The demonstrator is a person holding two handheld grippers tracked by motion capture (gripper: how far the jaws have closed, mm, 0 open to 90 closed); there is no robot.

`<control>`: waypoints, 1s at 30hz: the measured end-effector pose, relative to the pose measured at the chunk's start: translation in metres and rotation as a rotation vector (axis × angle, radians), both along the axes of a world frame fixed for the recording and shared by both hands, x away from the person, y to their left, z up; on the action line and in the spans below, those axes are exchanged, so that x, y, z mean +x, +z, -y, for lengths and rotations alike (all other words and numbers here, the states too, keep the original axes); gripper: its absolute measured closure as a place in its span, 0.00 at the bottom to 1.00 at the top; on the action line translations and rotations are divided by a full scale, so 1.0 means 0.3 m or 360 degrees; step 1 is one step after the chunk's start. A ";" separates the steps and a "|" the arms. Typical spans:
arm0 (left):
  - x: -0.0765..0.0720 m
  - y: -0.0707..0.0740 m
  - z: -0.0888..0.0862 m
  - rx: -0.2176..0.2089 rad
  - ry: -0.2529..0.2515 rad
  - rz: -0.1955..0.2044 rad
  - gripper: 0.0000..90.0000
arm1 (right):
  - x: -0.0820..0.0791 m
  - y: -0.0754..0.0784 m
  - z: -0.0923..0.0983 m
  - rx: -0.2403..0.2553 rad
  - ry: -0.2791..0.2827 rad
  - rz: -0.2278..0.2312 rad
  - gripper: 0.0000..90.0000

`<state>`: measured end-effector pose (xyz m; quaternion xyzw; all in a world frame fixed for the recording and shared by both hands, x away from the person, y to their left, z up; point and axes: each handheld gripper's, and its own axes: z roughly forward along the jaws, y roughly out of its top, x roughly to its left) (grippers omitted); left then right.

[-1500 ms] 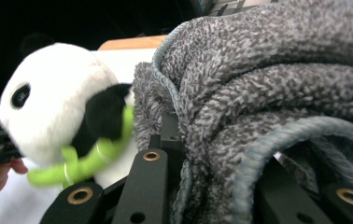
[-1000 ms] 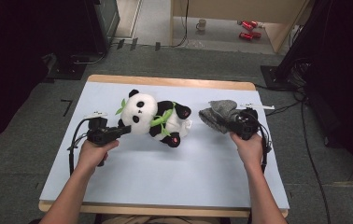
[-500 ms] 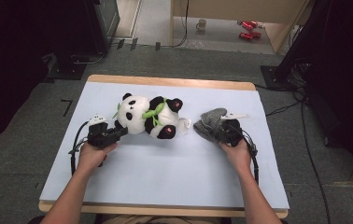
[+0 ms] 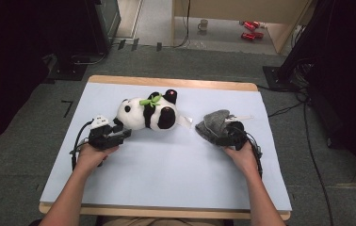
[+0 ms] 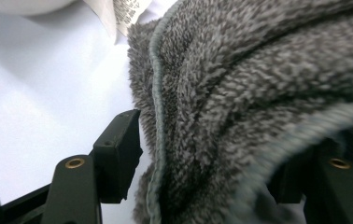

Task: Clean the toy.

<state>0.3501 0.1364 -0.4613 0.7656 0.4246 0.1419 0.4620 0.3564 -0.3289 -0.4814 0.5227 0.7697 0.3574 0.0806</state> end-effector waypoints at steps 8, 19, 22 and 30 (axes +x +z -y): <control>0.000 0.013 -0.013 0.0068 -0.0043 0.0007 0.47 | -0.033 0.051 0.057 0.0008 0.0015 0.0047 0.39; -0.003 0.005 -0.075 0.0211 -0.0040 0.0020 0.35 | -0.087 0.095 0.197 0.0015 0.0008 0.0173 0.33; -0.001 0.000 -0.097 0.0236 -0.0031 0.0011 0.35 | -0.098 0.087 0.224 -0.0024 0.0026 0.0180 0.33; 0.005 -0.023 -0.142 0.0297 0.0005 0.0012 0.35 | -0.104 0.056 0.309 -0.0029 -0.0105 0.0173 0.33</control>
